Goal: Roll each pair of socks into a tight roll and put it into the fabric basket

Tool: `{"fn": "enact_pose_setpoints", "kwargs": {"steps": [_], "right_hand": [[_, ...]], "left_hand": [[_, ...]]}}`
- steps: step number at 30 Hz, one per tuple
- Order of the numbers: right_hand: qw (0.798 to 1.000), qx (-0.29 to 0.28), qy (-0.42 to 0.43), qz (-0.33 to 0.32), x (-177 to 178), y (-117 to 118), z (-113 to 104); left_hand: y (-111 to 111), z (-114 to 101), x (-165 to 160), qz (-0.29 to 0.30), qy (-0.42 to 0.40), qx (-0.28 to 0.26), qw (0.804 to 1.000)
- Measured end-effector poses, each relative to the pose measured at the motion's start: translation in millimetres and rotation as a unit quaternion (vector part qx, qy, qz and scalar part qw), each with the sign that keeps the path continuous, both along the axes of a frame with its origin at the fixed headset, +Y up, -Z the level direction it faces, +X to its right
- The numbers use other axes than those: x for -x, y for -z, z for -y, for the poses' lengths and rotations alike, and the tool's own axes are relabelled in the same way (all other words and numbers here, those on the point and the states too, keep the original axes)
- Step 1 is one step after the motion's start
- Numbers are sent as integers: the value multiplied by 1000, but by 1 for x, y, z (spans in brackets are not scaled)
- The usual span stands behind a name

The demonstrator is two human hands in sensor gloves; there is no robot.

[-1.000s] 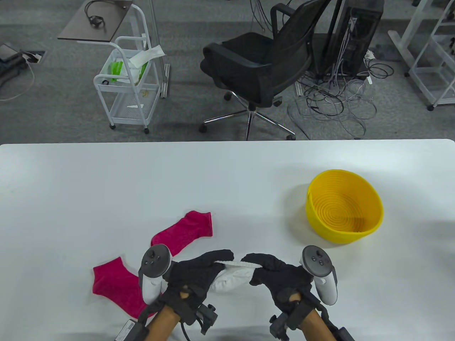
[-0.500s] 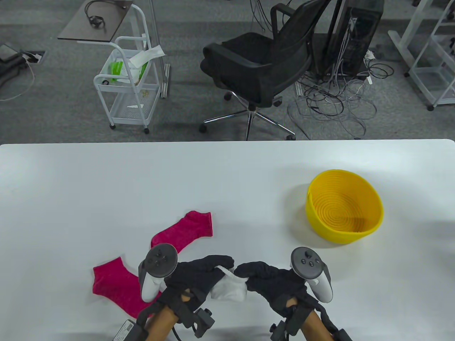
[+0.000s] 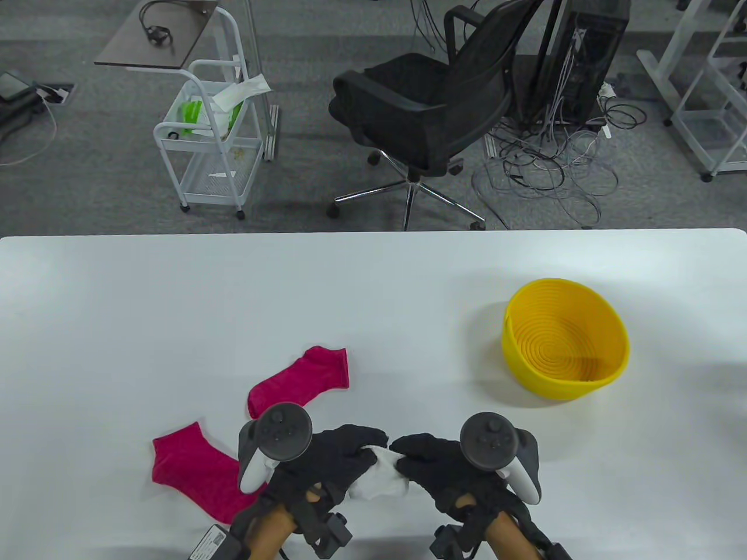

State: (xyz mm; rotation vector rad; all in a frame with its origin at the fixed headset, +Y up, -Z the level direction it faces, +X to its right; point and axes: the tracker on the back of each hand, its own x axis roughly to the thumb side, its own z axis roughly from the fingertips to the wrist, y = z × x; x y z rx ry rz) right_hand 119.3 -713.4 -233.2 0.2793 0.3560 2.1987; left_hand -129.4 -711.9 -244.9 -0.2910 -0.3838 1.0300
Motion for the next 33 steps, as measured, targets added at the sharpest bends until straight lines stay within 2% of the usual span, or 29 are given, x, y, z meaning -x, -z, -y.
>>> {"fn": "enact_pose_setpoints", "kwargs": {"steps": [8, 13, 16, 20, 26, 31, 33], "right_hand": [[997, -59, -7, 45, -18, 0, -14], [991, -76, -3, 108, -37, 8, -26], [976, -104, -3, 190, -59, 17, -39], [957, -119, -19, 265, -91, 33, -55], [927, -98, -40, 360, -128, 64, -74], [902, -86, -81, 414, -147, 84, -73], [893, -70, -94, 435, -157, 92, -63]], "left_hand": [[1, -6, 19, -37, -19, -13, 999], [3, -7, 28, -54, -15, -16, 998], [4, -6, 29, -52, -10, 6, 999], [1, -9, 28, -43, -6, 2, 999], [0, -12, 28, -42, -3, -5, 999], [0, -12, 31, -44, -2, 0, 999], [0, -12, 32, -44, -5, 1, 999]]}}
